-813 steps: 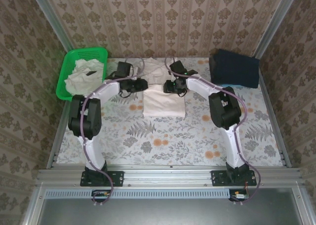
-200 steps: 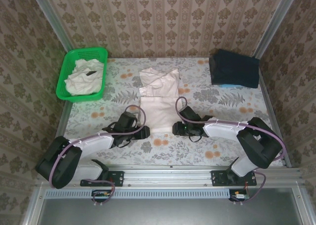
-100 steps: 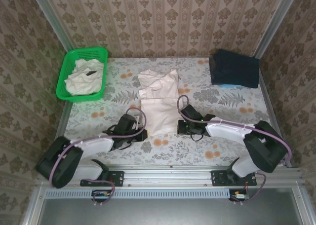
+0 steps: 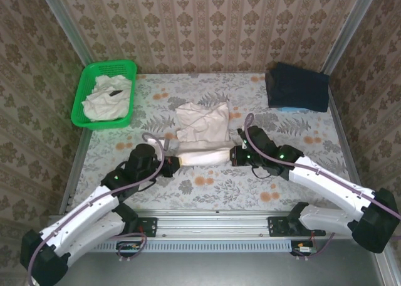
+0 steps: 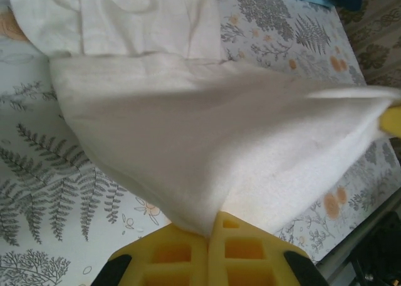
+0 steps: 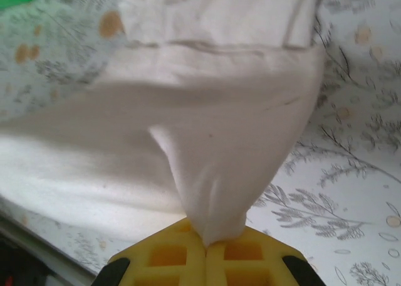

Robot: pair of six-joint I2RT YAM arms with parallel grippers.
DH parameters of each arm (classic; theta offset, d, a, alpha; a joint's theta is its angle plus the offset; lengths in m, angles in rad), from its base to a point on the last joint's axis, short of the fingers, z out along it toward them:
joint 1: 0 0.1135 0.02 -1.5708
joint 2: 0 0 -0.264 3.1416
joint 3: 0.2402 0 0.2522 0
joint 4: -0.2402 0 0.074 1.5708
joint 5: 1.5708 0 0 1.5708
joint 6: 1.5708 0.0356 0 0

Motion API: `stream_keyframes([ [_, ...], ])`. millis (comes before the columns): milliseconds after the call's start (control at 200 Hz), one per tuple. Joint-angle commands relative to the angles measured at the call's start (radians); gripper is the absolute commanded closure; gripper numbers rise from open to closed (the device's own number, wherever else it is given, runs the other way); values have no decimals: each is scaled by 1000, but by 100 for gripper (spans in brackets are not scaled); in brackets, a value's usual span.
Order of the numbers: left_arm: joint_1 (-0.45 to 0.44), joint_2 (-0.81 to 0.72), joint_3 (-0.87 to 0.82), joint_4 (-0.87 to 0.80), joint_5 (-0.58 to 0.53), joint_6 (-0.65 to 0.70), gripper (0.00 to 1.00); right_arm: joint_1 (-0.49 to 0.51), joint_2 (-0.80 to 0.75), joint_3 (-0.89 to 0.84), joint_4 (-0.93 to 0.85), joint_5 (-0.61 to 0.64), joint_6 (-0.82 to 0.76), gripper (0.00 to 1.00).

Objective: Fold and stack the t-shirts

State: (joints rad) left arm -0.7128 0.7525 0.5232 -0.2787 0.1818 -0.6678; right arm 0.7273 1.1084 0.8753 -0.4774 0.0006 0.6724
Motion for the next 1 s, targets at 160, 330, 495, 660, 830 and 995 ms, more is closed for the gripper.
stream_keyframes([
  [160,120,192,199,-12,-35,112,100,-74,191,258,-1,-34,-97,100],
  [330,250,354,273,52,59,136,100,-156,361,357,20,-127,-100,100],
  [495,330,503,353,90,67,162,100,-233,485,425,26,-175,-105,100],
  [660,391,723,491,100,160,201,100,-296,602,500,35,-208,-118,100],
  [830,432,921,653,70,224,214,100,-355,730,604,53,-264,-138,100],
  [995,447,1056,813,18,265,231,100,-410,859,728,35,-324,-158,100],
])
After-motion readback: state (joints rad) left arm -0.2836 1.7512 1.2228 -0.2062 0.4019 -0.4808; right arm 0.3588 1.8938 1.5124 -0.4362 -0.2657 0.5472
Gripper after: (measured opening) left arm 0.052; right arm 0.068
